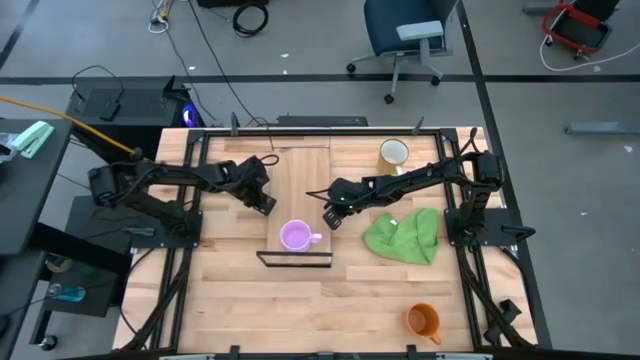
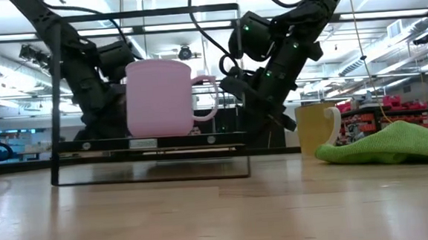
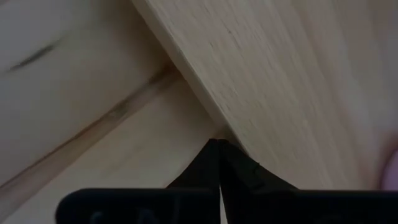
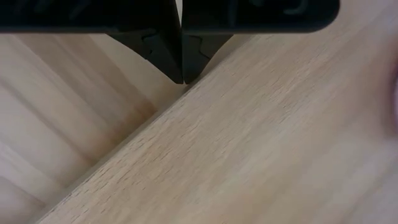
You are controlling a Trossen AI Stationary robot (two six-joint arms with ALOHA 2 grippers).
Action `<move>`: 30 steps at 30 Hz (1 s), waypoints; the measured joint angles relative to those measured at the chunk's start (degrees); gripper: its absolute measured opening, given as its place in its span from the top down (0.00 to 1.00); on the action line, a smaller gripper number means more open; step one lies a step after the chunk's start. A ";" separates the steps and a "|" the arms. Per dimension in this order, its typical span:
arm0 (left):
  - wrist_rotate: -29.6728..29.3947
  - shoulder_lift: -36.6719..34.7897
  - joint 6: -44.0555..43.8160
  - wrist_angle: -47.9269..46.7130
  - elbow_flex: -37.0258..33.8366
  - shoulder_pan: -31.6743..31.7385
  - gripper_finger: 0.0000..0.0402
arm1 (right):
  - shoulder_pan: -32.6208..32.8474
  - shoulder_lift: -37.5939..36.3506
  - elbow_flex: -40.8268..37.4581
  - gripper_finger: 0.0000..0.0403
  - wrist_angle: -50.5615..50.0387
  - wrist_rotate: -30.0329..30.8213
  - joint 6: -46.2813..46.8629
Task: Stack small to large cups/mugs on shelf
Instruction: Move the shelf from left to the middle table
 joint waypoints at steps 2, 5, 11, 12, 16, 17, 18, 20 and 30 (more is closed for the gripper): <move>0.53 0.69 0.02 0.95 0.00 -0.19 0.98 | 0.00 0.00 0.00 1.00 -0.86 0.88 0.02; 0.92 1.49 0.03 2.30 0.00 -0.19 0.96 | 0.01 0.00 0.00 1.00 -2.04 2.10 0.02; 0.70 1.69 -0.02 4.19 0.00 -0.18 0.95 | 0.00 0.00 0.00 1.00 -2.82 2.43 0.04; 0.75 1.69 -0.05 4.63 0.00 -0.17 0.96 | 0.00 0.00 0.00 1.00 -3.05 2.57 0.04; 1.46 1.69 0.05 5.59 0.00 -0.15 0.99 | 0.02 0.00 0.04 1.00 -4.61 3.91 0.41; 1.73 1.69 0.04 6.00 0.00 -0.18 0.98 | 0.02 0.00 0.04 1.00 -5.10 4.33 0.41; 1.88 1.69 0.07 6.25 0.03 -0.19 0.98 | 0.02 0.00 0.04 1.00 -5.47 4.53 0.41; 1.89 1.69 -0.01 6.48 0.04 -0.19 0.96 | 0.00 0.00 0.04 1.00 -5.70 4.57 0.41; 2.08 1.87 0.12 7.09 0.22 0.84 0.99 | -0.20 -3.84 0.19 1.00 -11.05 8.82 0.85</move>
